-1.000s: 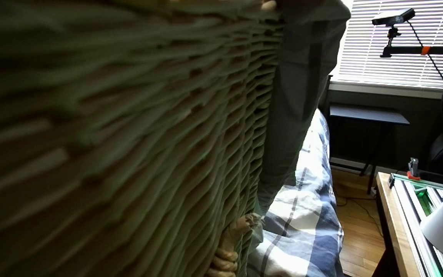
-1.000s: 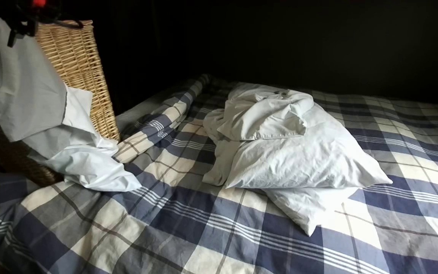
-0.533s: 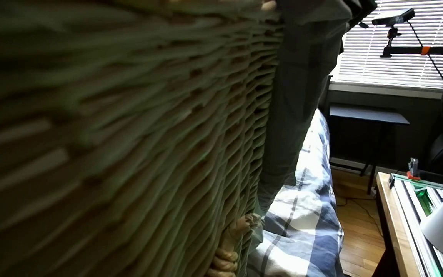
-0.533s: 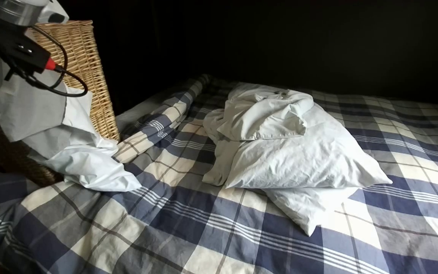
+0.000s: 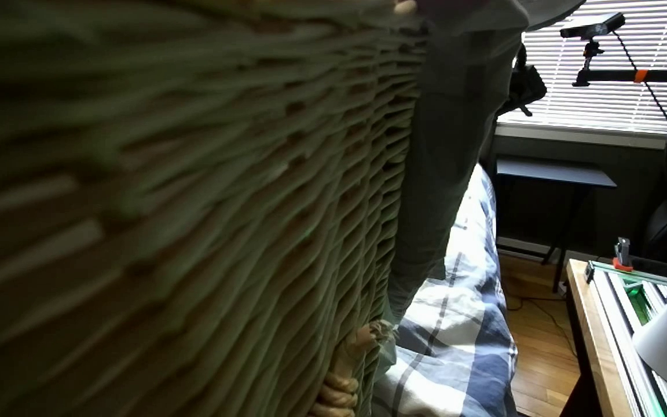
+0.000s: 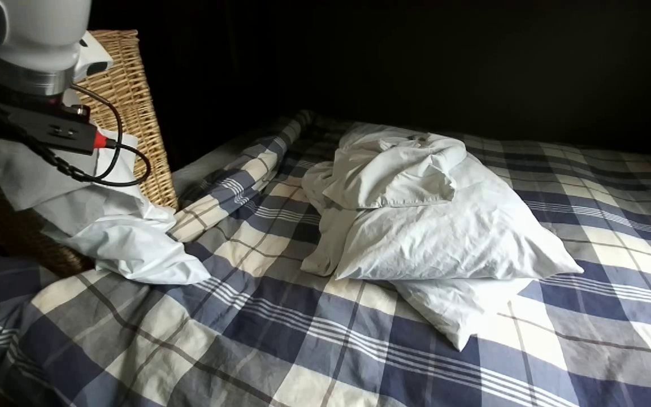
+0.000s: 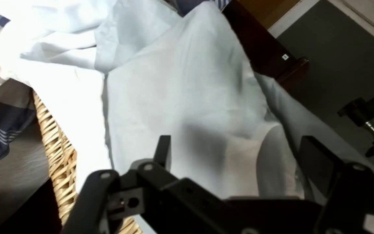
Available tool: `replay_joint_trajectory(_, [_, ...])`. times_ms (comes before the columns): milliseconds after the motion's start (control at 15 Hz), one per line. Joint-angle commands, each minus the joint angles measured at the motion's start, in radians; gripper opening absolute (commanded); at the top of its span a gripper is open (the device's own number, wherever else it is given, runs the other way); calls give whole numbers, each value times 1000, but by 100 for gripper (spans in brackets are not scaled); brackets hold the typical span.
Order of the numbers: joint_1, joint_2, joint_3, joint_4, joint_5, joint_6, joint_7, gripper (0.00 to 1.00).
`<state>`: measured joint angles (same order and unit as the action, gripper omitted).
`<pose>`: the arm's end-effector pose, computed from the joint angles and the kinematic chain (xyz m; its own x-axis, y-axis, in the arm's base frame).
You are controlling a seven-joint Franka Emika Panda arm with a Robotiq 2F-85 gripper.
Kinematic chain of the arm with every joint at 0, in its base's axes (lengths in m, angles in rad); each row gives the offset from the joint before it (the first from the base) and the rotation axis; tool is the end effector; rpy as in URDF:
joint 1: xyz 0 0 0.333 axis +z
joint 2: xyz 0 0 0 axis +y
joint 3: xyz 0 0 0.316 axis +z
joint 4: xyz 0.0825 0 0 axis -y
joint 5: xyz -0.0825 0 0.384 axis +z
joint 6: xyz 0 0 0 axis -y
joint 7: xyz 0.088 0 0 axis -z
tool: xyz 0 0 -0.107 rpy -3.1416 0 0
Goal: Lift the grey pillow case cover and put it in the washing basket
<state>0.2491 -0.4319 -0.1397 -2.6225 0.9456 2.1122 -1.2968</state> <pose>0.3869 0.0814 0.4013 0.6358 0.4978 0.5899 0.7711 -0.4444 -0.4561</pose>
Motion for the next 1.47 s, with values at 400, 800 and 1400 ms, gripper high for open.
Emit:
replay_joint_trajectory(400, [-33, 59, 163, -24, 157, 76, -281, 68])
replay_joint_trajectory(800, [-68, 45, 180, -5, 134, 64, -293, 29])
replay_joint_trajectory(1400, [-134, -40, 172, 102, 94, 44, -227, 1])
